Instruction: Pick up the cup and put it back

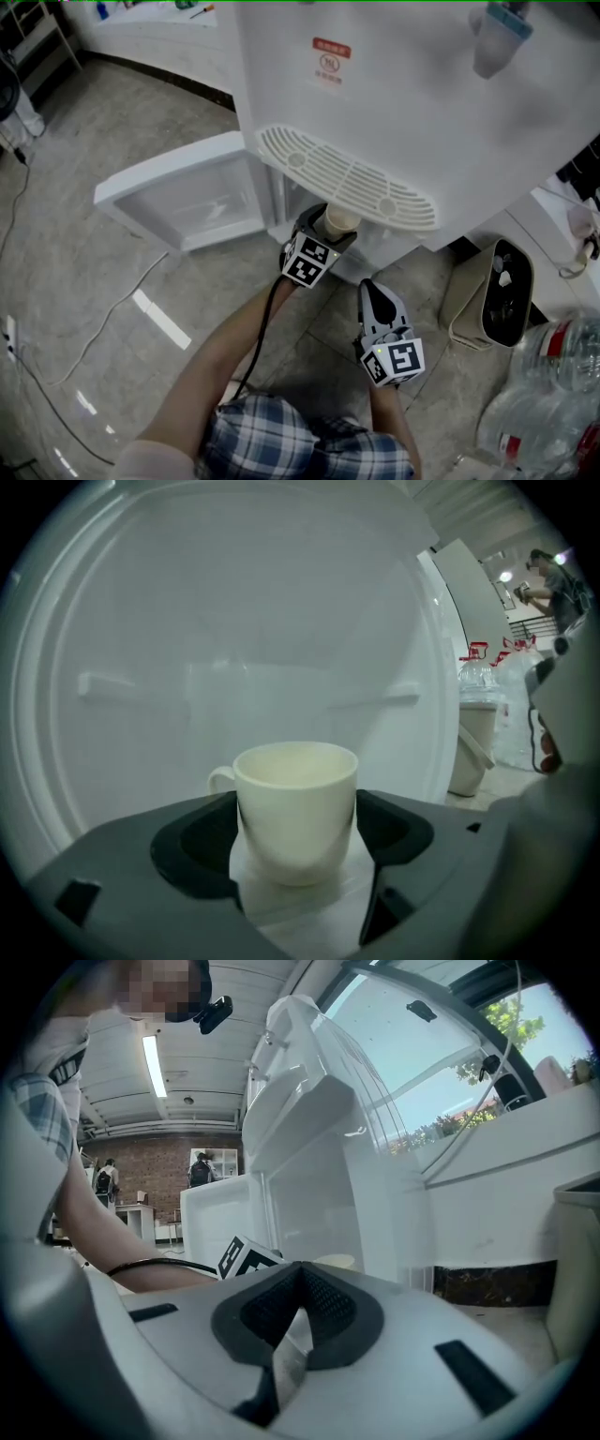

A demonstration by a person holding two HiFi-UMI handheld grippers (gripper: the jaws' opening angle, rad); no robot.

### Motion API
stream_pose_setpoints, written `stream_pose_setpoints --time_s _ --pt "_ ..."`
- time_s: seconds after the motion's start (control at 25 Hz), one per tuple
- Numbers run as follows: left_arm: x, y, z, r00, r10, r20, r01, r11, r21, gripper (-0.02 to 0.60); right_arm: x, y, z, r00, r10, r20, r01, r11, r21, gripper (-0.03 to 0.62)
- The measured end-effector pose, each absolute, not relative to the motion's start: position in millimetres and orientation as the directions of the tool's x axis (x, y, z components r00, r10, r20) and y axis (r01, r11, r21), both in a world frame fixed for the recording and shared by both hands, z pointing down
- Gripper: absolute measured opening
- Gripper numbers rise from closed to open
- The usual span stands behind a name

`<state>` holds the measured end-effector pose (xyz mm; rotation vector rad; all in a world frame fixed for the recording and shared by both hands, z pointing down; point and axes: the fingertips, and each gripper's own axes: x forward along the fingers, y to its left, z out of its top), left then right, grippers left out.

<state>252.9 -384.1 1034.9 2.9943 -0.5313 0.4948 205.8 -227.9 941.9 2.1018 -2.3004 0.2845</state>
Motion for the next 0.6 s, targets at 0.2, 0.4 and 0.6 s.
stream_pose_setpoints --time_s 0.2,0.4,0.6 --pt "241 -374 1034 0.907 -0.291 0.306 -0.315 -0.949 0.031 0.391 206 -230 945 -0.098 -0.986 0.134 -0.987 0.079 -0.137 0.017" --pt "228 -378 1030 0.902 -0.321 0.288 -0.353 -0.933 0.068 0.391 204 -231 943 -0.102 -0.987 0.127 -0.987 0.085 -0.138 0.017" --pt "212 -381 1013 0.9 -0.361 0.244 -0.394 -0.914 0.101 0.391 207 -228 941 -0.088 -0.989 0.123 -0.988 0.071 -0.136 0.017"
